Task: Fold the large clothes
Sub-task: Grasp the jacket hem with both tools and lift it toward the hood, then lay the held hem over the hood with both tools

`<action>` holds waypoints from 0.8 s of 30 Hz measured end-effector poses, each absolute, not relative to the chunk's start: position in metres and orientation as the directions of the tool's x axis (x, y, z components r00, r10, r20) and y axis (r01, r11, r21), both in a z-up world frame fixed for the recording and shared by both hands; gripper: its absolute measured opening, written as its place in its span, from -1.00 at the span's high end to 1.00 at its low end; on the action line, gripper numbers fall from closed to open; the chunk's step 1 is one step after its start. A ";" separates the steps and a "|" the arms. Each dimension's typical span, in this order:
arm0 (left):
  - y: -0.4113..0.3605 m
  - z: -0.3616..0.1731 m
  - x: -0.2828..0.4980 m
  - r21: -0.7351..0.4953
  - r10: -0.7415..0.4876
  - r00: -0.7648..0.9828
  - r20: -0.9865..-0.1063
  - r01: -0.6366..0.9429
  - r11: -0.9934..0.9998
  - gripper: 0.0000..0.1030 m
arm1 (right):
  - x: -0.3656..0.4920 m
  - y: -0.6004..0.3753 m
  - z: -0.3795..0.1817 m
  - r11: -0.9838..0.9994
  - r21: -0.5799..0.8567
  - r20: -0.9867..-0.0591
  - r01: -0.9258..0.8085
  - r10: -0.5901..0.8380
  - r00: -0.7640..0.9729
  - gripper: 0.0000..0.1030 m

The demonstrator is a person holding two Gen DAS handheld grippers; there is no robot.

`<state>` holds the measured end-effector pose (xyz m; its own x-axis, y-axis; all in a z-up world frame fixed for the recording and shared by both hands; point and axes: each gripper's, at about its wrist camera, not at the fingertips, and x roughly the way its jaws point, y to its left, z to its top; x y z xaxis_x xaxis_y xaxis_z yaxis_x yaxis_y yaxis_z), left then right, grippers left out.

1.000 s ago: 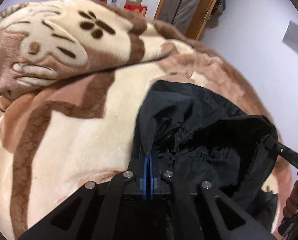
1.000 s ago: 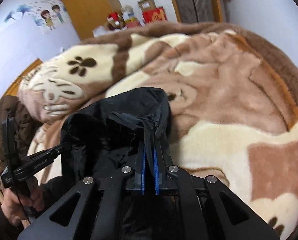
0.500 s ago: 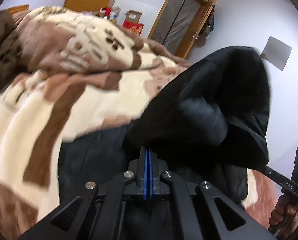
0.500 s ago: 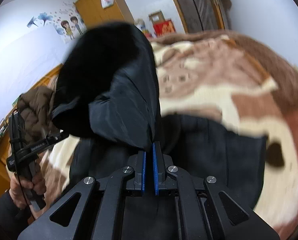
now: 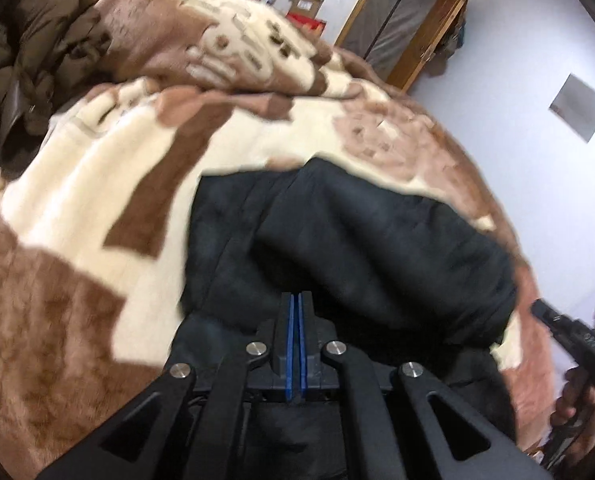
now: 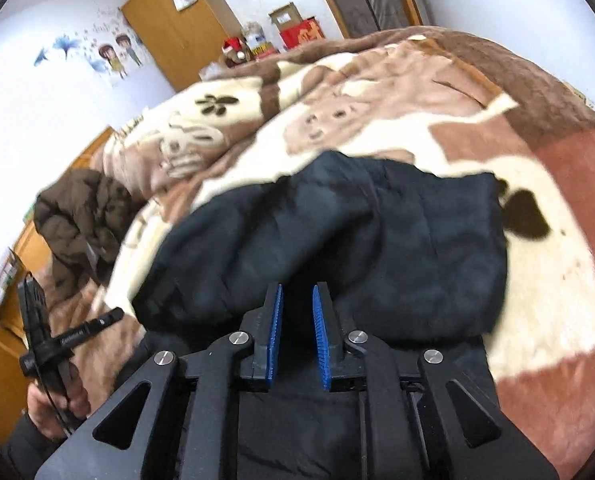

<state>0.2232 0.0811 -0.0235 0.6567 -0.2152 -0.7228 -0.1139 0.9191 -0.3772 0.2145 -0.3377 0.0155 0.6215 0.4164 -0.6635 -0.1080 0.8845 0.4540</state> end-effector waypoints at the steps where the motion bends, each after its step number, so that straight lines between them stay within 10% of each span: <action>1: 0.077 -0.017 0.228 -0.383 -0.223 0.665 -0.712 -0.102 0.918 0.94 | 0.220 -0.338 0.014 0.861 0.497 -0.652 -0.103 0.450 0.611 0.53; 3: 0.066 -0.004 0.239 -0.396 -0.252 0.678 -0.690 -0.062 0.916 0.88 | 0.234 -0.337 0.010 0.814 0.575 -0.631 -0.081 0.504 0.589 0.11; 7: 0.035 0.005 0.266 -0.402 -0.326 0.668 -0.669 0.044 0.915 0.06 | 0.259 -0.329 -0.010 0.738 0.675 -0.623 -0.023 0.586 0.518 0.07; 11: 0.005 -0.015 0.278 -0.378 -0.352 0.616 -0.705 0.093 0.921 0.04 | 0.270 -0.319 -0.031 0.708 0.705 -0.640 0.040 0.611 0.465 0.08; 14: -0.003 -0.040 0.272 -0.380 -0.359 0.578 -0.732 0.090 0.920 0.04 | 0.263 -0.311 -0.036 0.747 0.664 -0.661 0.015 0.579 0.478 1.00; 24: 0.003 -0.105 0.249 -0.420 -0.370 0.459 -0.808 -0.006 0.908 -0.01 | 0.240 -0.306 -0.057 0.838 0.546 -0.753 0.012 0.485 0.444 0.98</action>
